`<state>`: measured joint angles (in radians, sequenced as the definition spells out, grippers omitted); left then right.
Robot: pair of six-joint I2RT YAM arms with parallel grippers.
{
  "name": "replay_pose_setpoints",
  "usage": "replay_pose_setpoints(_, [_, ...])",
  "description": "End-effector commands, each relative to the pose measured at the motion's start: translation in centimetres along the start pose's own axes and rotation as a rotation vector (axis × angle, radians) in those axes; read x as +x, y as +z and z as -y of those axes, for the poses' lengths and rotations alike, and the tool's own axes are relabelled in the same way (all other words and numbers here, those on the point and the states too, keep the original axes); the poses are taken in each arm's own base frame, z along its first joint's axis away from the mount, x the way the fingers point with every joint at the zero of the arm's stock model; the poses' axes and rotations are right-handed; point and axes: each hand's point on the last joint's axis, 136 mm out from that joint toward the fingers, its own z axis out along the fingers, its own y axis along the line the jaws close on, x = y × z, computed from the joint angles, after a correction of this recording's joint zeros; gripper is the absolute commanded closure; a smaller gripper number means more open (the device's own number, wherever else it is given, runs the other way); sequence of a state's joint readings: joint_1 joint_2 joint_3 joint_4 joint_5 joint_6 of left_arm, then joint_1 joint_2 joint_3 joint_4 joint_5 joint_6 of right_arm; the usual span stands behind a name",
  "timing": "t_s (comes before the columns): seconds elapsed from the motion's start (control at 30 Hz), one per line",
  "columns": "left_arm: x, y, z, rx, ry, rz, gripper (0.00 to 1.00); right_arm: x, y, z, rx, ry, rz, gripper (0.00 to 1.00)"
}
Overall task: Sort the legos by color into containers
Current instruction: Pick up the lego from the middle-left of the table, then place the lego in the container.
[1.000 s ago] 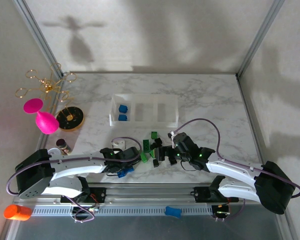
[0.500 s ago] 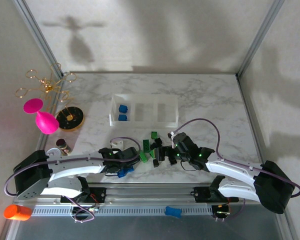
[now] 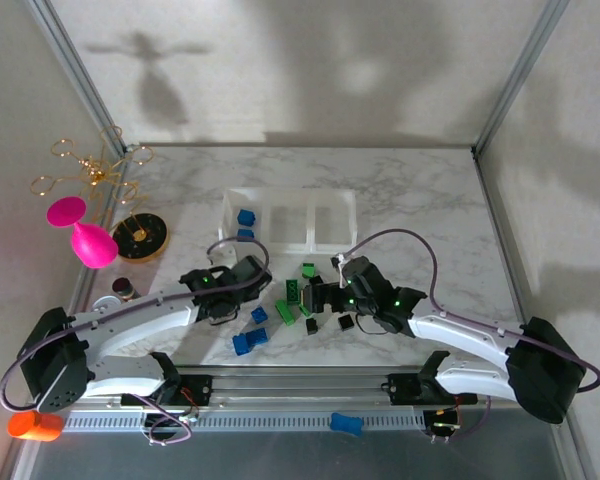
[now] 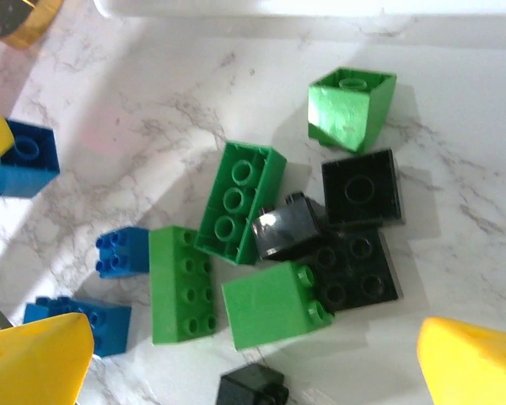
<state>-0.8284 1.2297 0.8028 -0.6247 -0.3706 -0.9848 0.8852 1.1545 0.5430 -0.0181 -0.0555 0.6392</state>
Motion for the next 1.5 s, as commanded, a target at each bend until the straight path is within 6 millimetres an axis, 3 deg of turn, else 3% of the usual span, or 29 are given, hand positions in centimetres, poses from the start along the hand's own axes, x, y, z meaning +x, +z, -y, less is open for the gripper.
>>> replay_pose_setpoints(0.0, [-4.1, 0.0, 1.2, -0.012, 0.03, 0.082, 0.48, -1.7, 0.0, -0.9, -0.022, 0.035, 0.019, 0.01])
replay_pose_setpoints(0.3, [-13.7, 2.9, 4.2, -0.025, -0.034, 0.184, 0.48, -3.3, -0.3, -0.9, -0.028, 0.044, 0.057, 0.01])
replay_pose_setpoints(0.6, [-18.8, 9.5, 5.2, -0.075, -0.08, 0.19, 0.49, -3.7, -0.6, -0.3, -0.015, 0.044, 0.074, 0.01])
replay_pose_setpoints(0.77, [-19.7, 13.3, 5.5, -0.105, -0.085, 0.159, 0.49, -3.9, -0.7, -0.2, -0.016, 0.042, 0.081, 0.01])
replay_pose_setpoints(1.07, [-19.8, 15.6, 6.0, -0.125, -0.06, 0.142, 0.44, -4.3, -1.0, -0.1, -0.012, 0.037, 0.096, 0.01])
replay_pose_setpoints(1.3, [-20.6, 14.4, 6.0, -0.12, -0.057, 0.154, 0.4, -4.7, -1.3, -0.7, -0.029, 0.015, 0.104, 0.01])
replay_pose_setpoints(1.47, [-20.8, 10.9, 6.6, -0.036, -0.082, 0.177, 0.4, -4.6, -1.3, -1.0, -0.04, -0.014, 0.098, 0.01])
